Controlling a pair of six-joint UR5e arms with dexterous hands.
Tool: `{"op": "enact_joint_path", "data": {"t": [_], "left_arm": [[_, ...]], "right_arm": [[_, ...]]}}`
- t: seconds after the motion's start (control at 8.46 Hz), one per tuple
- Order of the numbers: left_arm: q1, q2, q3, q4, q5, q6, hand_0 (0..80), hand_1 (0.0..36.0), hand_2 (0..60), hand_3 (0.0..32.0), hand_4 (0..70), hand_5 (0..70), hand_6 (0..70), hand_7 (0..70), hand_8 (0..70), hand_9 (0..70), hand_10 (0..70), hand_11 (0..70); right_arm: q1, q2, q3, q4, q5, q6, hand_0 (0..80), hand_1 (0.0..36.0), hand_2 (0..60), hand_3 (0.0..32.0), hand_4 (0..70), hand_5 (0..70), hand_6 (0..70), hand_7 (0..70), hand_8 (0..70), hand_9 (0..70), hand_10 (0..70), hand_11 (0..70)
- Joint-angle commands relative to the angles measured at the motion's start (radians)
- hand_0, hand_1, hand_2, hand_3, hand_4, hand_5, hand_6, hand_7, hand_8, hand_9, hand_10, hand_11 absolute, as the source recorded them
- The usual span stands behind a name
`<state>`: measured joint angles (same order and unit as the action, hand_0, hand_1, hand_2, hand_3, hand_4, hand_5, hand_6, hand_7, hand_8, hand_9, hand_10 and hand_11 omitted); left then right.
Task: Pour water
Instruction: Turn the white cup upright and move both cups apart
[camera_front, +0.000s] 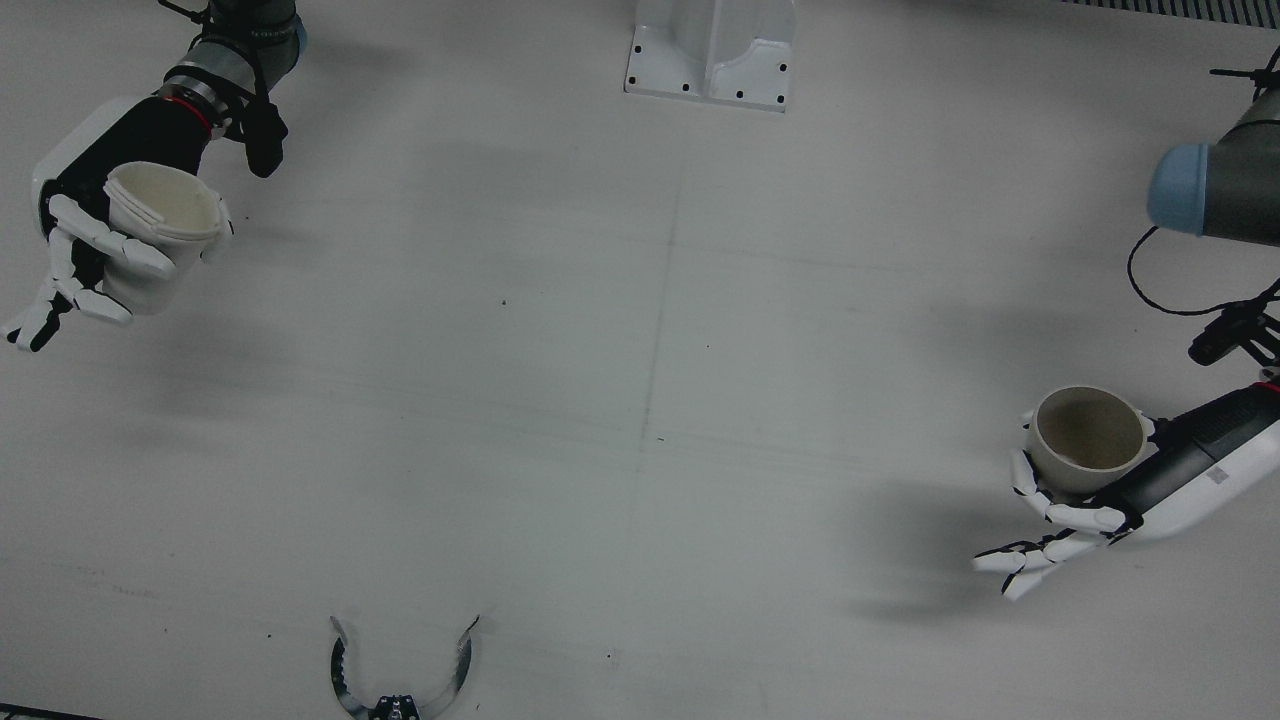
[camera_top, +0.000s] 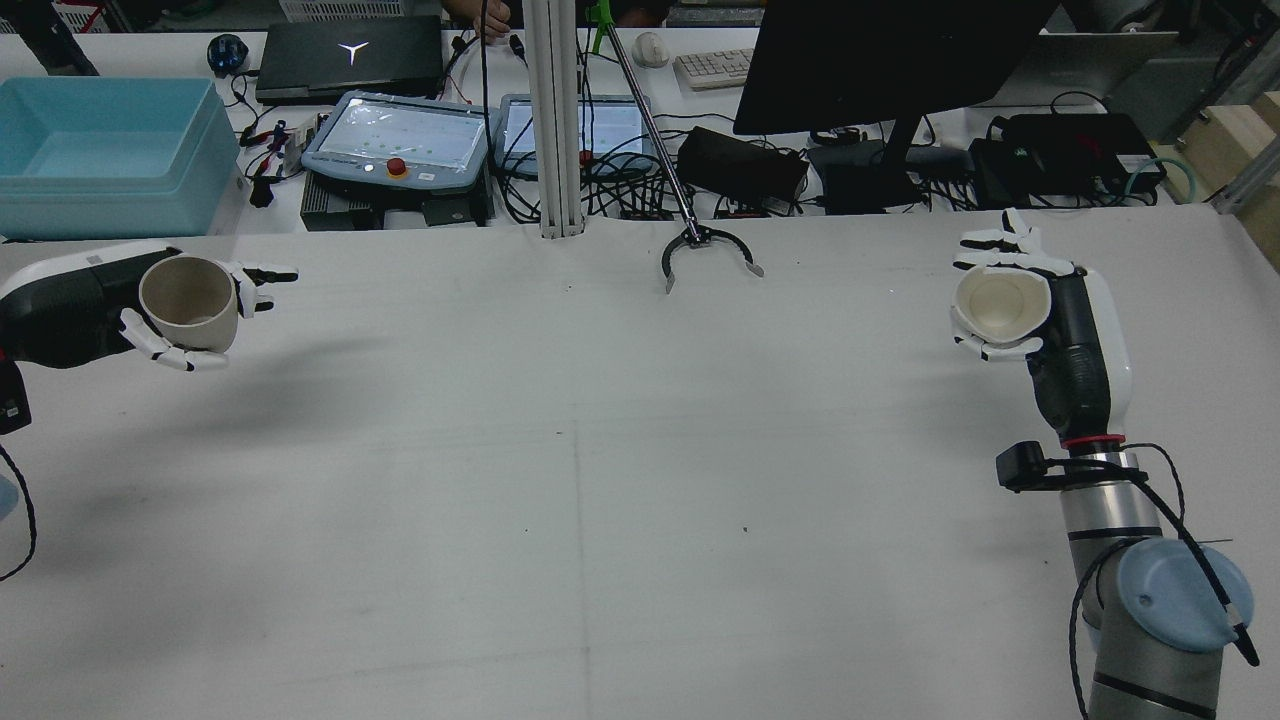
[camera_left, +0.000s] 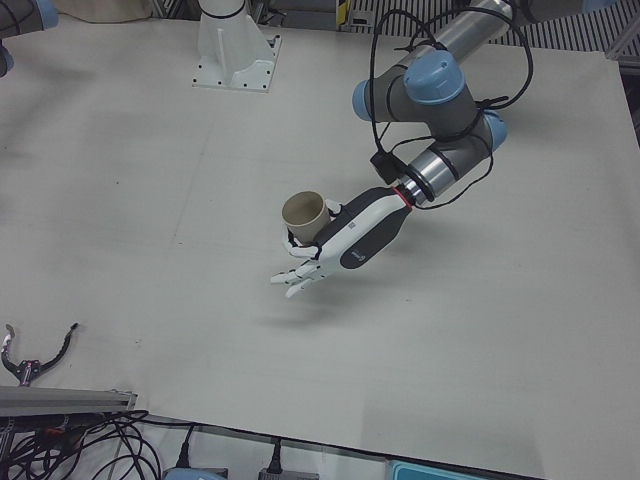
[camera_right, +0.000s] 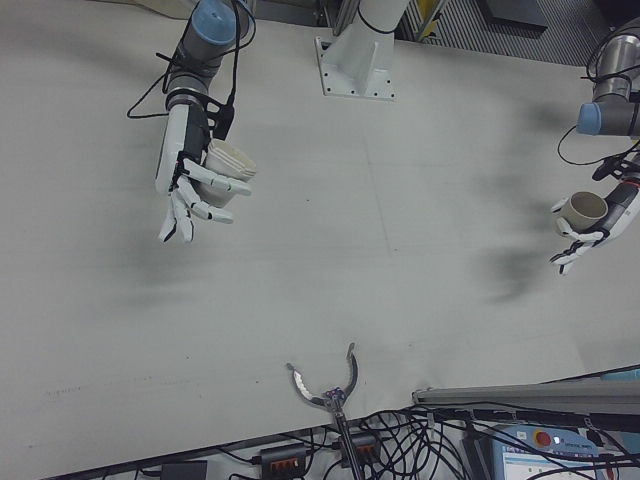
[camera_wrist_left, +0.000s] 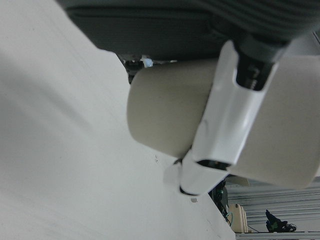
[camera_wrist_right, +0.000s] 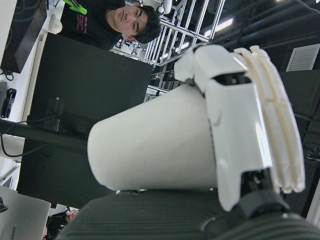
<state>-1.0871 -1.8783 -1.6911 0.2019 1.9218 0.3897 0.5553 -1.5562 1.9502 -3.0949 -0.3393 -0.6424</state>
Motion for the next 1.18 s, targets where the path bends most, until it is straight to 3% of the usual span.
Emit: {"op": "enact_joint_path", "data": {"t": [0.0,0.12,0.24,0.35,0.47,0.71,0.83,1.06], "left_arm": [[-0.039,0.045,-0.007,0.077,0.031,0.011,80.0,36.0,48.4,0.0,70.0,70.0,10.8,14.3,5.6,1.4,7.5,14.6],[-0.039,0.106,-0.007,0.112,0.029,0.041,80.0,36.0,49.7,0.0,70.0,70.0,10.8,14.1,5.6,1.4,7.3,14.2],[-0.036,0.213,0.001,0.062,-0.006,0.076,80.0,36.0,53.6,0.0,70.0,70.0,11.0,14.1,5.8,1.4,7.0,13.9],[-0.034,0.343,0.007,-0.038,-0.129,0.078,80.0,36.0,57.4,0.0,70.0,70.0,11.1,14.4,6.0,1.4,6.9,13.6],[-0.036,0.425,0.024,-0.108,-0.232,0.071,80.0,36.0,54.1,0.0,70.0,70.0,10.6,13.6,5.7,1.3,7.2,14.1],[-0.037,0.450,0.159,-0.258,-0.382,0.002,80.0,36.0,51.2,0.0,65.9,70.0,9.4,12.5,5.4,1.1,7.7,15.0],[-0.036,0.452,0.245,-0.401,-0.461,-0.024,80.0,36.0,43.3,0.0,62.3,70.0,8.6,11.6,5.2,1.1,7.7,15.1],[-0.033,0.450,0.298,-0.510,-0.538,-0.089,80.0,36.0,32.3,0.0,59.1,70.0,7.5,11.0,5.0,1.6,8.0,15.7]], "right_arm": [[-0.037,-0.011,-0.057,-0.002,0.011,0.046,80.0,36.0,60.0,0.0,70.0,13.9,47.3,40.9,11.4,6.8,0.0,0.0],[-0.038,-0.013,-0.062,-0.002,0.011,0.062,80.0,36.0,60.0,0.0,70.0,15.1,49.1,44.2,10.7,7.4,0.3,2.4],[-0.044,-0.012,-0.063,-0.004,0.011,0.063,80.0,36.0,60.0,0.0,70.0,14.7,47.0,42.2,10.4,7.0,2.1,5.1],[-0.049,-0.011,-0.063,-0.004,0.009,0.063,80.0,36.0,59.8,0.0,70.0,14.9,47.2,43.2,10.1,7.2,3.3,6.8],[-0.049,-0.011,-0.059,-0.004,0.009,0.063,80.0,36.0,59.2,0.0,70.0,15.0,47.2,42.9,9.6,7.1,5.0,9.5],[-0.055,-0.008,-0.059,-0.004,0.006,0.063,80.0,36.0,56.6,0.0,70.0,14.5,45.3,41.2,8.9,6.8,5.1,9.4],[-0.052,-0.008,-0.057,-0.004,0.000,0.064,80.0,36.0,56.0,0.0,70.0,14.3,45.3,41.1,8.7,6.8,5.1,9.4],[-0.055,-0.008,-0.060,-0.005,-0.003,0.064,80.0,36.0,54.2,0.0,70.0,14.1,44.4,40.5,8.5,6.7,5.4,9.8]]}}
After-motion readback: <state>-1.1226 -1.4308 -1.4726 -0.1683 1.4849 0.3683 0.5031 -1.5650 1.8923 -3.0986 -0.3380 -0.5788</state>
